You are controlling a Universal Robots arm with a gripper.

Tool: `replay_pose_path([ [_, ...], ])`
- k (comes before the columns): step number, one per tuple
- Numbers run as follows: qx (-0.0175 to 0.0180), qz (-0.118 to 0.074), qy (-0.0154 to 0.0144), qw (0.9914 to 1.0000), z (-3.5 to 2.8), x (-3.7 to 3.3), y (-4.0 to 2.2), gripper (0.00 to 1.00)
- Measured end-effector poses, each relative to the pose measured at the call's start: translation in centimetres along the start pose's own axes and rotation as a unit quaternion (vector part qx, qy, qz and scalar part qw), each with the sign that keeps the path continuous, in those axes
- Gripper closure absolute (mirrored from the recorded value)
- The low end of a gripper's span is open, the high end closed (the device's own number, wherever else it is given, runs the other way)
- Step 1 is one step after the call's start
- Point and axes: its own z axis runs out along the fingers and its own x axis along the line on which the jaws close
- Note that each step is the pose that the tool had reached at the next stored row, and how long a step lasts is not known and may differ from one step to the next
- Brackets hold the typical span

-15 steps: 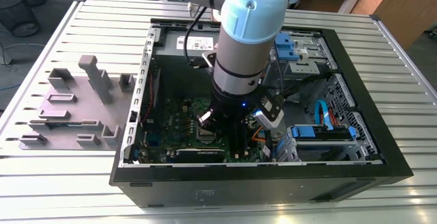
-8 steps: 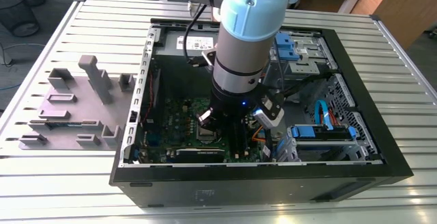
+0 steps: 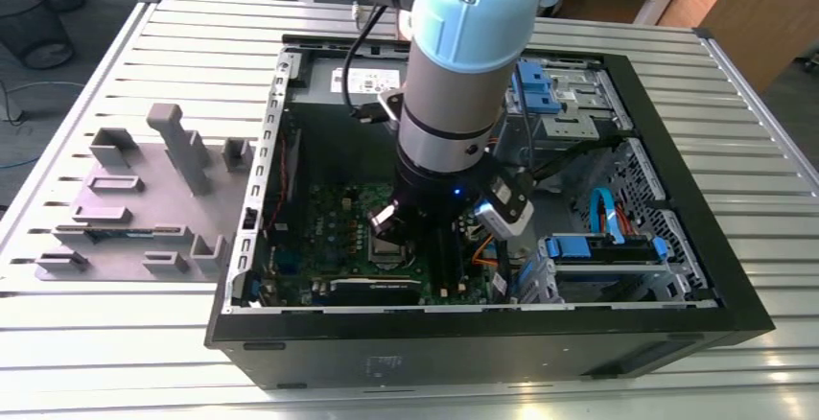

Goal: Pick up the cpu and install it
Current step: 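Install the first cpu locking lever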

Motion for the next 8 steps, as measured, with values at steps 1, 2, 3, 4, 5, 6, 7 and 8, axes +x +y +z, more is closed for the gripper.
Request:
replay_pose_path([
  [1,0.0004,0.000,-0.0008,1.00000,0.02,0.02,-0.04,0.89],
  [2,0.0006,0.000,-0.0014,1.00000,0.04,0.05,-0.09,0.89],
  [3,0.0008,0.001,-0.0018,1.00000,0.05,0.09,-0.14,0.89],
  [4,0.0010,0.001,-0.0022,1.00000,0.06,0.12,-0.18,0.89],
  [5,0.0011,0.001,-0.0024,1.00000,0.07,0.14,-0.22,0.89],
  [6,0.0010,0.001,-0.0025,1.00000,0.07,0.20,-0.21,0.89],
  [7,0.0009,0.001,-0.0027,1.00000,0.07,0.27,-0.19,0.89],
  [8,0.0009,0.001,-0.0028,1.00000,0.07,0.35,-0.17,0.89],
])
